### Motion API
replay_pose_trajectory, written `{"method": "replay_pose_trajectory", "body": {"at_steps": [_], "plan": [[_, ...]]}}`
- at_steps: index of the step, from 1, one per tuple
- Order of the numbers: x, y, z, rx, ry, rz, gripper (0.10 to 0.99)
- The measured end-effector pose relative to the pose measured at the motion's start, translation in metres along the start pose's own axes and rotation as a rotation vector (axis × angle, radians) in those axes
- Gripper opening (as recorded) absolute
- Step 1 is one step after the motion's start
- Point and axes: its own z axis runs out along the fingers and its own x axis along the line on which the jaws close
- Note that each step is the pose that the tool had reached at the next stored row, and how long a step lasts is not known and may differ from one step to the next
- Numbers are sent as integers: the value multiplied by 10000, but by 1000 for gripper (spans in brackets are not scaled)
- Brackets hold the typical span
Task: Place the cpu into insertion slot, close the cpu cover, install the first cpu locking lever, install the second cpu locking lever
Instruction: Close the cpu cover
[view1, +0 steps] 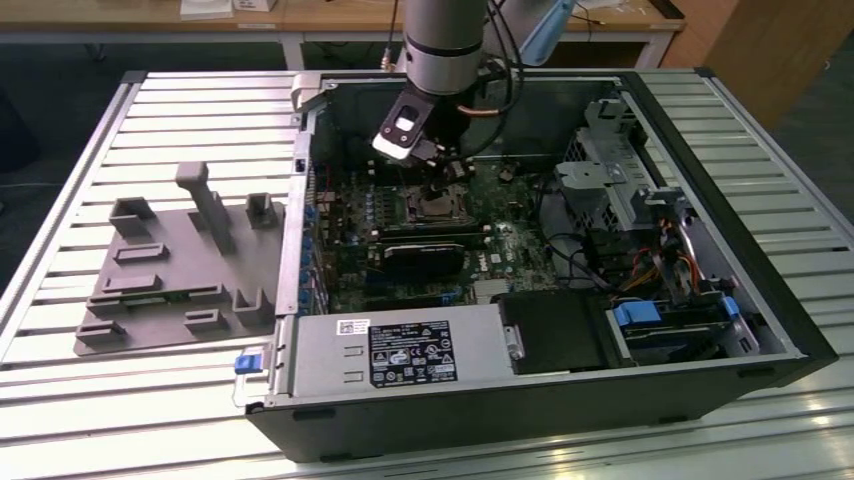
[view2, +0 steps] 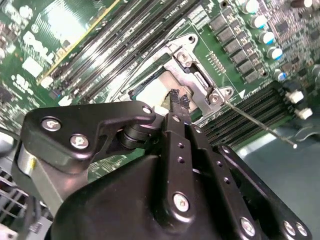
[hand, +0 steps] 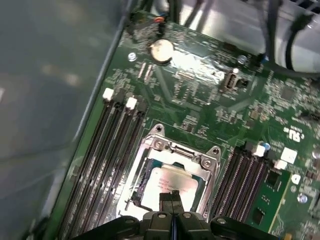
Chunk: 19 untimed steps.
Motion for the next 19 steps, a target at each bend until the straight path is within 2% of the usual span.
{"method": "replay_pose_trajectory", "body": {"at_steps": [19], "plan": [[0,0,20,-46,17,-3449,102]]}}
